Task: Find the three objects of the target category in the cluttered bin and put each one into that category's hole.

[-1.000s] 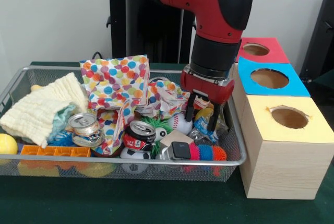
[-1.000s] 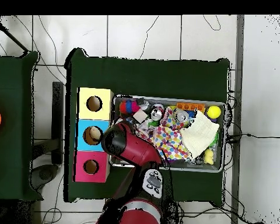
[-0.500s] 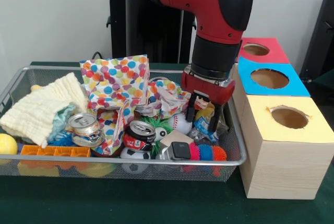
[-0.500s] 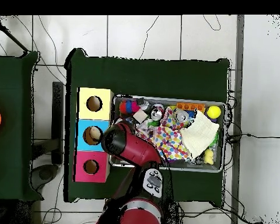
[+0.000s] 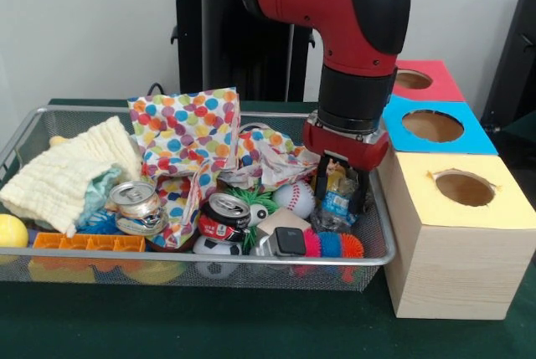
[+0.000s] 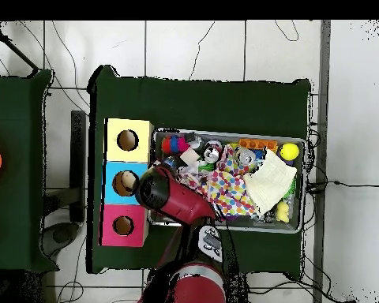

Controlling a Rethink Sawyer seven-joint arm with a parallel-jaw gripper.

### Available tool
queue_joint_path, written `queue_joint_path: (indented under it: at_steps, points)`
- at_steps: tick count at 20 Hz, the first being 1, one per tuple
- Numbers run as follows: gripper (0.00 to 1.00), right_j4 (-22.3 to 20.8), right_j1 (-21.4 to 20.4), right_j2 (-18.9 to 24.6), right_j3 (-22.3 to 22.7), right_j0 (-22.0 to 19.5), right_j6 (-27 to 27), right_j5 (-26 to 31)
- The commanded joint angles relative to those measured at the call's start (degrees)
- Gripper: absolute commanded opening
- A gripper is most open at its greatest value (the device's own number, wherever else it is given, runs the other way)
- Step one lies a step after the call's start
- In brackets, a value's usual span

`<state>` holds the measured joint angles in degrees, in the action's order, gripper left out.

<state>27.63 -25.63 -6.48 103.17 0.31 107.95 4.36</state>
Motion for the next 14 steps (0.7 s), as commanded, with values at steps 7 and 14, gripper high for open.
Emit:
queue_joint_path:
  at_steps: [7,14]
  points:
    - [1.0,0.3,2.3,4.1,4.8,2.3,12.6,0.1]
    - [1.0,1.3,2.8,2.0,4.4,4.3,13.7,-0.5]
